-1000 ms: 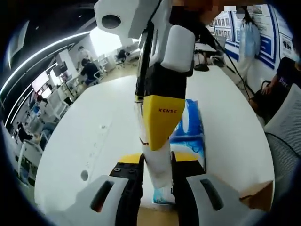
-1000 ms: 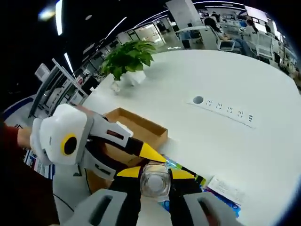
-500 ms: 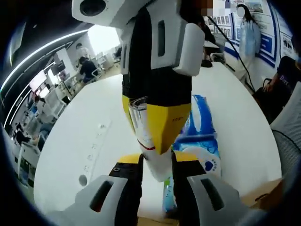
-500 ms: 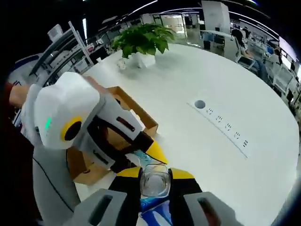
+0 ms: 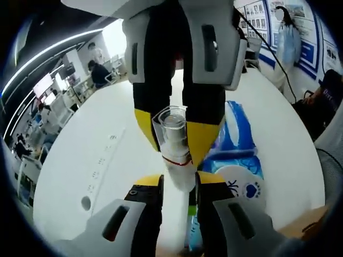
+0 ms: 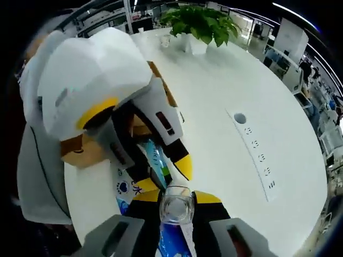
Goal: Operate the shoe box by opening the lid, removing the specified soft item, and placing it in the target area until the item is outside and the box remains undamaged.
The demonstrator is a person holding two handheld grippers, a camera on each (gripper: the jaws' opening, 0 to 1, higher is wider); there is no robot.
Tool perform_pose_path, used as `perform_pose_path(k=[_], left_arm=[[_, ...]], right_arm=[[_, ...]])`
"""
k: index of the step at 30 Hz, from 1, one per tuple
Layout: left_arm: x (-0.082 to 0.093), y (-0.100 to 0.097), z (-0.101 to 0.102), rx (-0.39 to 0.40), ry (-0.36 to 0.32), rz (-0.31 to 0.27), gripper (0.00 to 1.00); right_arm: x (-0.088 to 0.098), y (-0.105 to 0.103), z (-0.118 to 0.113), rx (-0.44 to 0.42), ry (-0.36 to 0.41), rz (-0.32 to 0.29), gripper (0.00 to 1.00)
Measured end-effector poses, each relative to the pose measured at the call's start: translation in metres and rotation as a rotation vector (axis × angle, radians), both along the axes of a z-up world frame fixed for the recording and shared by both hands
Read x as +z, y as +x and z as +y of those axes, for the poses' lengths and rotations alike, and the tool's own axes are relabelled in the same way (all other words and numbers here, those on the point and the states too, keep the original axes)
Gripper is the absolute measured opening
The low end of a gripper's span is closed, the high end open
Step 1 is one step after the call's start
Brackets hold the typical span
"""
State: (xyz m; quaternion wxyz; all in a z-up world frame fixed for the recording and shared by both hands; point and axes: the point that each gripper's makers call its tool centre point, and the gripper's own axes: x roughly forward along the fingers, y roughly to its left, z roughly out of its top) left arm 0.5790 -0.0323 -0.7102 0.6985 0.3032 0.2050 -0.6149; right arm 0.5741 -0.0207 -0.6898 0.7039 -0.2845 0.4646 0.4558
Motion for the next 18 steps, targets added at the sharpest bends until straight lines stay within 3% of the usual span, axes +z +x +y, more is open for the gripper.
perform_pose_path(k=[12, 18], left_arm=[[-0.012, 0.012, -0.012, -0.019, -0.001, 0.015, 0.29], [-0.019, 0.014, -0.018, -0.022, -0.013, 0.039, 0.26]], right_arm=[[-0.012, 0.010, -0.004, 0.139, -0.085, -0.042, 0.17], [-0.014, 0.012, 0.000, 0.191, -0.090, -0.049, 0.17]])
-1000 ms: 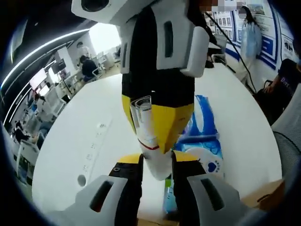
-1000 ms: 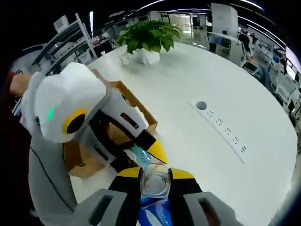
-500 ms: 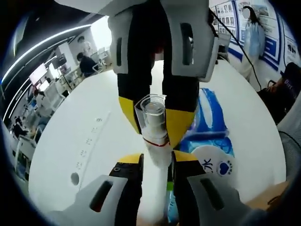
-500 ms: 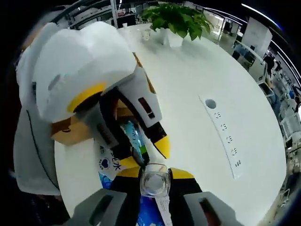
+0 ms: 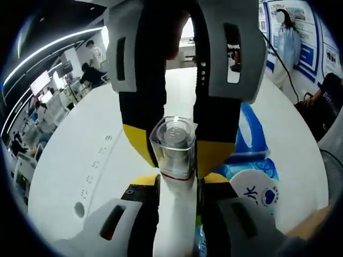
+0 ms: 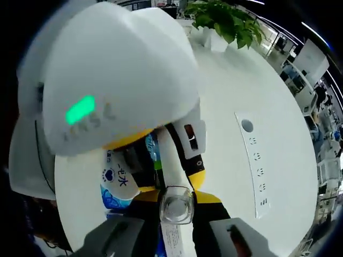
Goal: Operate the shoe box by opening the lid, removing the specified soft item, and placing it in the target area until the item is outside and the box remains undamaged.
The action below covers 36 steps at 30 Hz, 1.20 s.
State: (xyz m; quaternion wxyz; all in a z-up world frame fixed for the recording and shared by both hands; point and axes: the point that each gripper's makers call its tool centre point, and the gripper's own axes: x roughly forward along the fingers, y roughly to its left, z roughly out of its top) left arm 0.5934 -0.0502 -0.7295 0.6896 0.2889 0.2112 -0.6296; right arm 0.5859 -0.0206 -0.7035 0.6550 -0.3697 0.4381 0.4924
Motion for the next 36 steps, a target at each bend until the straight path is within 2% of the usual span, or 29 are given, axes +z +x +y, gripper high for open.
perform_pose_path(k=[5, 11, 24, 36], left_arm=[[-0.004, 0.000, -0.001, 0.007, -0.006, 0.020, 0.21], [-0.011, 0.001, -0.002, 0.010, -0.004, 0.021, 0.21], [-0.018, 0.004, -0.003, 0.027, -0.008, 0.049, 0.20], [-0.019, 0.001, 0.002, 0.071, -0.008, 0.115, 0.19]], right_arm=[[-0.007, -0.002, -0.002, 0.064, -0.041, -0.005, 0.17], [-0.012, -0.001, -0.003, 0.093, -0.064, -0.014, 0.17], [-0.016, 0.004, -0.002, 0.106, -0.067, -0.016, 0.18], [-0.017, 0.006, -0.001, 0.094, -0.055, -0.017, 0.20]])
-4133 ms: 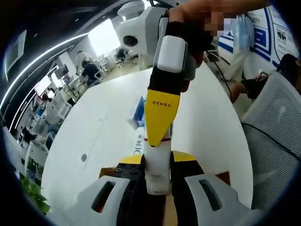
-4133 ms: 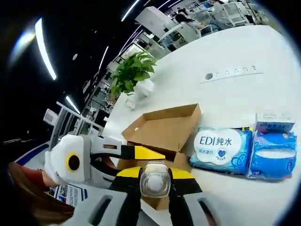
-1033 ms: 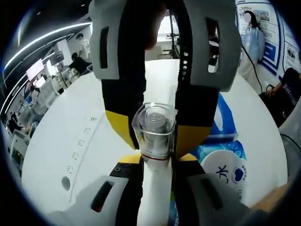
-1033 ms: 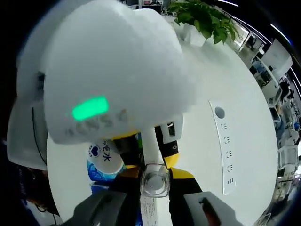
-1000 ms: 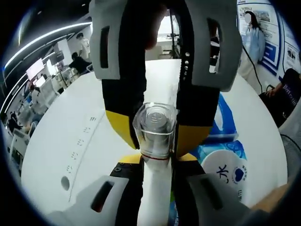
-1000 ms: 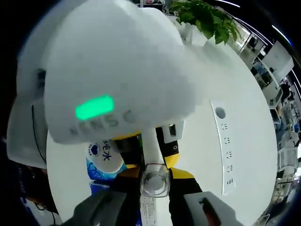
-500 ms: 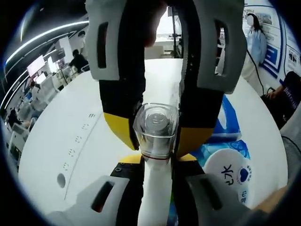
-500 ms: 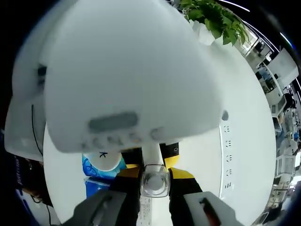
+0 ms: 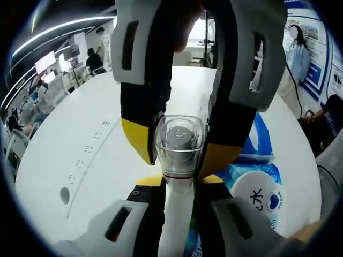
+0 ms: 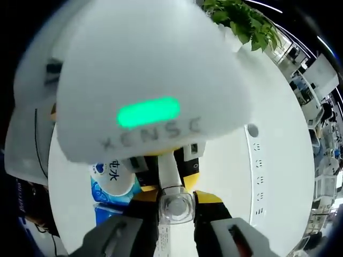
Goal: Operate the shoe box by opening the lid, removing the specified soft item, and placing it in the target area until the item is outside and the box remains undamaged.
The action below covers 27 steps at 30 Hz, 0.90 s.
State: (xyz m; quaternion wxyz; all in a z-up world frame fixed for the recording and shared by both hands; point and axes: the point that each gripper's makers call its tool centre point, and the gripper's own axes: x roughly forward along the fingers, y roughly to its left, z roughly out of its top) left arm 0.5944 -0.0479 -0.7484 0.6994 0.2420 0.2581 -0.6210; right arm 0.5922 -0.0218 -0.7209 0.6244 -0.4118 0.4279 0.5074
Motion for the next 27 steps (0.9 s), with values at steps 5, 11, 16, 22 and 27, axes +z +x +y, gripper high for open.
perform_pose_path(k=[5, 11, 16, 22, 27], left_arm=[[0.0010, -0.0033, 0.0018, -0.007, -0.001, 0.004, 0.19], [0.0018, -0.0048, 0.0020, -0.032, 0.008, -0.017, 0.19], [0.0011, -0.0075, 0.0013, -0.052, 0.024, -0.036, 0.19], [0.0002, -0.0045, 0.0021, -0.040, 0.028, -0.037, 0.22], [0.0019, -0.0022, 0.0033, -0.032, 0.027, -0.030, 0.24]], right_arm=[[0.0000, -0.0016, 0.0008, -0.001, 0.003, 0.002, 0.20], [-0.0005, -0.0023, 0.0015, -0.002, 0.004, -0.003, 0.20], [-0.0022, -0.0051, 0.0007, 0.000, 0.000, 0.003, 0.20], [-0.0032, -0.0057, 0.0002, -0.003, 0.003, 0.005, 0.23], [-0.0007, -0.0030, -0.0010, -0.005, 0.005, -0.006, 0.25]])
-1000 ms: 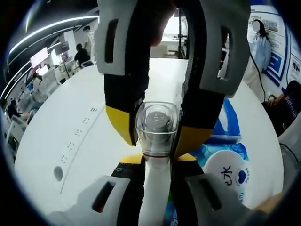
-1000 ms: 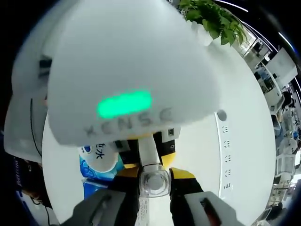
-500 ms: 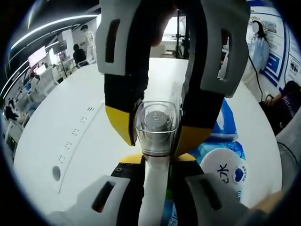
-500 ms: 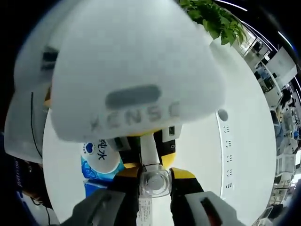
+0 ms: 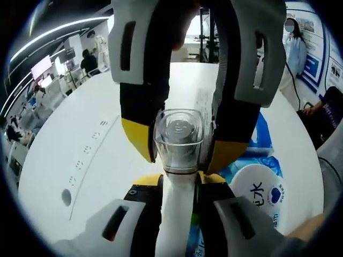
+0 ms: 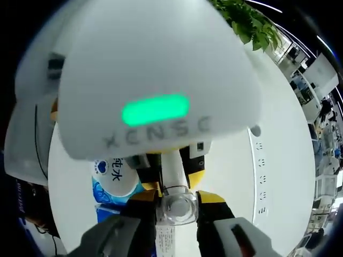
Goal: Operate the shoe box by opening the lid, removing the specified soft item, and placing it in the target area until the item is outside and the box remains undamaged.
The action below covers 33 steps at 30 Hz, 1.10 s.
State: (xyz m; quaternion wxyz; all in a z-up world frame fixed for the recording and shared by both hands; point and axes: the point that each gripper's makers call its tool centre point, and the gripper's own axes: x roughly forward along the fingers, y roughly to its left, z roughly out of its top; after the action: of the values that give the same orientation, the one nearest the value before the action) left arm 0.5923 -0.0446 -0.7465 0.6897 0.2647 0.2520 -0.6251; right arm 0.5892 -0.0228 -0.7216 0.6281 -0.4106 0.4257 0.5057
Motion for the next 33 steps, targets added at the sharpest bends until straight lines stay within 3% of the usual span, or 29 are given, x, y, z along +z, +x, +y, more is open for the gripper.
perform_pose_path(k=[10, 21, 33], left_arm=[[0.002, -0.002, 0.003, -0.010, 0.011, 0.001, 0.28], [0.024, 0.004, 0.012, 0.009, -0.016, -0.003, 0.30], [0.045, 0.003, 0.029, 0.005, -0.019, -0.046, 0.32]], right_arm=[[0.006, 0.001, -0.002, -0.012, 0.003, -0.012, 0.27], [0.024, 0.003, -0.001, -0.039, 0.018, -0.036, 0.31], [0.045, 0.007, 0.007, -0.116, 0.081, -0.056, 0.33]])
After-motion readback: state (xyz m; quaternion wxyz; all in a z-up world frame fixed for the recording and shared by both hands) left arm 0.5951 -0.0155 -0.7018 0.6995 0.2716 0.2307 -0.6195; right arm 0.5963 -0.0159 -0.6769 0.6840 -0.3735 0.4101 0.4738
